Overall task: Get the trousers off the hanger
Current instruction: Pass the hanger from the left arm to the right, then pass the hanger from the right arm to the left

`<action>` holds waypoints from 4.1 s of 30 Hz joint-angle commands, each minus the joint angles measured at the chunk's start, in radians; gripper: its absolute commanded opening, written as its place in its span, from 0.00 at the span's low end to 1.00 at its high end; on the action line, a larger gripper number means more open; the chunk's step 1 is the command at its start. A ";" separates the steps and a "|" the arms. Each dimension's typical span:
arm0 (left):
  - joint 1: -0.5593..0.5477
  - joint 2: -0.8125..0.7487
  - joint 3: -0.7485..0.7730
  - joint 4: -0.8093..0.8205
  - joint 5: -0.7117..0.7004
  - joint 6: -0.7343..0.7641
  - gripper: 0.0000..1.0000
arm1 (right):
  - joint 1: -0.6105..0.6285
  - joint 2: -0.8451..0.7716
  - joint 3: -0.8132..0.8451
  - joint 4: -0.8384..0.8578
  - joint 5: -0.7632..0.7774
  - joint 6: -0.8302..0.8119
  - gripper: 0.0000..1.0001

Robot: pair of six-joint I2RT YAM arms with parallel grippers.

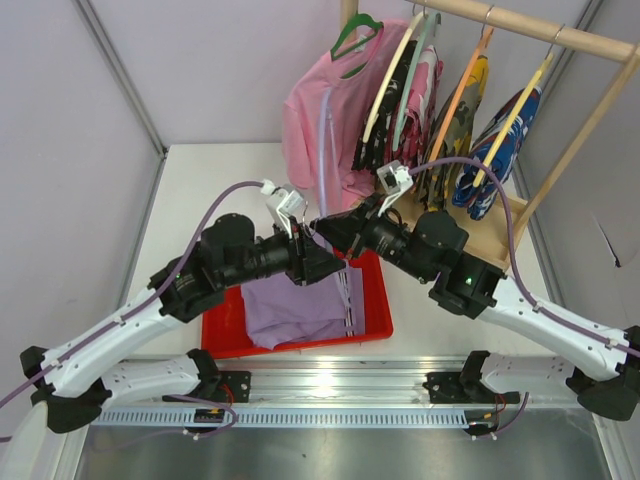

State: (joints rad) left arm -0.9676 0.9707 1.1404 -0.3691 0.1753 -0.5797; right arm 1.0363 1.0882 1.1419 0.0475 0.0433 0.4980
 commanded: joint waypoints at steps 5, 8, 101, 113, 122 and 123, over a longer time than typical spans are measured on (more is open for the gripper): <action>-0.008 -0.079 0.045 -0.071 -0.164 0.021 0.79 | -0.007 -0.028 0.012 0.061 0.216 -0.006 0.00; -0.010 -0.089 0.074 -0.122 -0.238 0.027 0.82 | -0.005 -0.008 0.021 0.051 0.266 0.011 0.00; 0.221 -0.015 -0.370 0.852 -0.074 0.442 0.41 | -0.165 0.332 0.357 0.221 0.300 0.487 0.00; 0.222 0.022 -0.323 0.803 -0.085 0.454 0.08 | -0.174 0.357 0.375 0.221 0.261 0.468 0.00; 0.237 0.005 -0.260 0.733 -0.151 0.388 0.00 | -0.179 0.397 0.439 0.164 0.202 0.403 0.26; 0.251 0.000 -0.257 0.728 -0.155 0.373 0.00 | -0.179 0.403 0.450 0.129 0.185 0.384 0.39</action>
State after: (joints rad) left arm -0.7334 0.9836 0.8188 0.3492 0.0174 -0.1604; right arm 0.8444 1.4769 1.5223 0.1841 0.3077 0.9222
